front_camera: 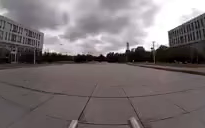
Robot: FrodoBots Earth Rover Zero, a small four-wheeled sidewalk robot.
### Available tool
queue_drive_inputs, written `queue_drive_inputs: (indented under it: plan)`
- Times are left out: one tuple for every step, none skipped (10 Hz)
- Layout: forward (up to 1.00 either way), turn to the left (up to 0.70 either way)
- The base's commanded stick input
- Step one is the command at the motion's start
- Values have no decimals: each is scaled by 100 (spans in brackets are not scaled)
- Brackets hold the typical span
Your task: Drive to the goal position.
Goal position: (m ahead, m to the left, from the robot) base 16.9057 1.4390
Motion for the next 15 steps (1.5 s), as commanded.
queue_drive_inputs:
  plan:
    - [100,0]
    - [100,0]
    - [100,0]
    - [100,0]
    - [100,0]
    - [100,0]
    - [100,0]
    - [100,0]
    - [100,0]
    - [100,0]
    - [100,0]
    - [100,0]
    - [100,0]
    - [100,0]
    - [100,0]
